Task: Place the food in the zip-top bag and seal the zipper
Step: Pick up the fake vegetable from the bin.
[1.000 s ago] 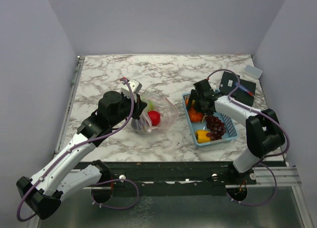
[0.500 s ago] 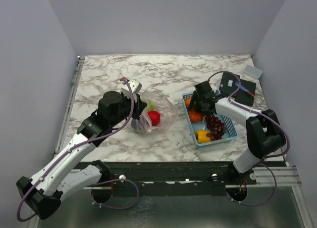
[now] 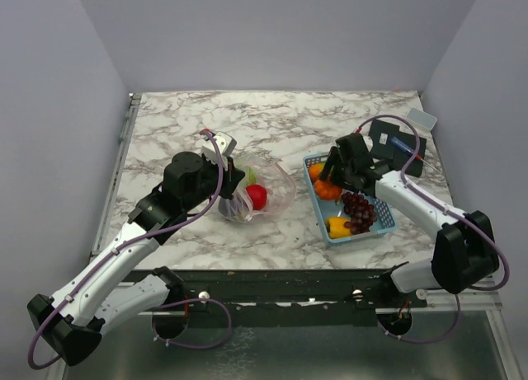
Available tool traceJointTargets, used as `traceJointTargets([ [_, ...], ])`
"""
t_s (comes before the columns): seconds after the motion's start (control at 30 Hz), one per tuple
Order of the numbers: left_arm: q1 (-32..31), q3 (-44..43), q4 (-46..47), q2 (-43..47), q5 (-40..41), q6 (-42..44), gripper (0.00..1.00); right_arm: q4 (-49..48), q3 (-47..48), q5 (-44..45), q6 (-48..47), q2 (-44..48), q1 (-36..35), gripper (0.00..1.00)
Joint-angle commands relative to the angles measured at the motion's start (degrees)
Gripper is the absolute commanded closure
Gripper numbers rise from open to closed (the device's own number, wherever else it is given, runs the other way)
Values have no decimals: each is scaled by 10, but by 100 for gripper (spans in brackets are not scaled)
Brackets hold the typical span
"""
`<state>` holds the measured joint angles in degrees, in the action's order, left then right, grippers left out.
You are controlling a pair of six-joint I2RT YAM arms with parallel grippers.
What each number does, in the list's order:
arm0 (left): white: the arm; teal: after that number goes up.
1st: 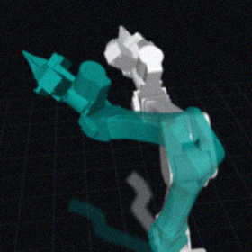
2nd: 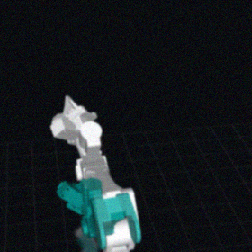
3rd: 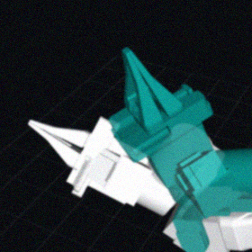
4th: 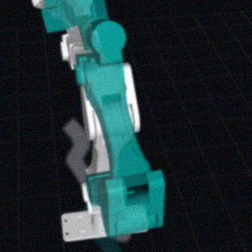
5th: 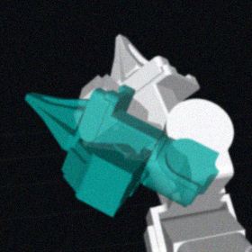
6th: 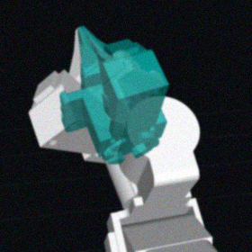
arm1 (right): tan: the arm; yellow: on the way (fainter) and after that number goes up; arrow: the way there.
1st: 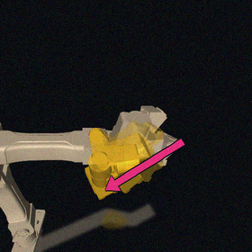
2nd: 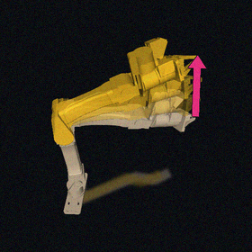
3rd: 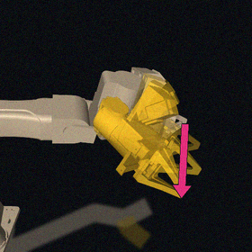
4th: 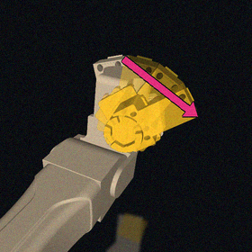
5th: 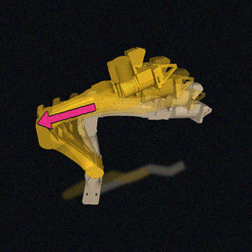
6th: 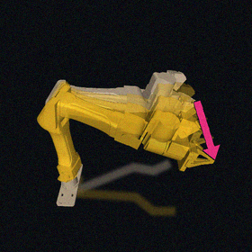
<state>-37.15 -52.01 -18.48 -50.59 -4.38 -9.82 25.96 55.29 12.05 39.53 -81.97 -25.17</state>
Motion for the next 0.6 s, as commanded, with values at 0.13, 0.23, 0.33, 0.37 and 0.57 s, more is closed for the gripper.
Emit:
traceJointTargets([
  [0.13,0,-8,7,-3,3,2,100,38,21,-15,-31,98,0,60],
  [0.23,0,-8,7,-4,3,1,100,40,36,-55,-52,123,0,60],
  [0.33,0,-8,7,-5,2,0,100,45,55,-88,-65,146,-2,61],
  [0.37,0,-8,7,-6,2,1,100,45,60,-97,-67,154,-4,61],
  [0.57,0,-9,6,-7,1,1,100,20,86,-153,-74,195,-40,61],
])
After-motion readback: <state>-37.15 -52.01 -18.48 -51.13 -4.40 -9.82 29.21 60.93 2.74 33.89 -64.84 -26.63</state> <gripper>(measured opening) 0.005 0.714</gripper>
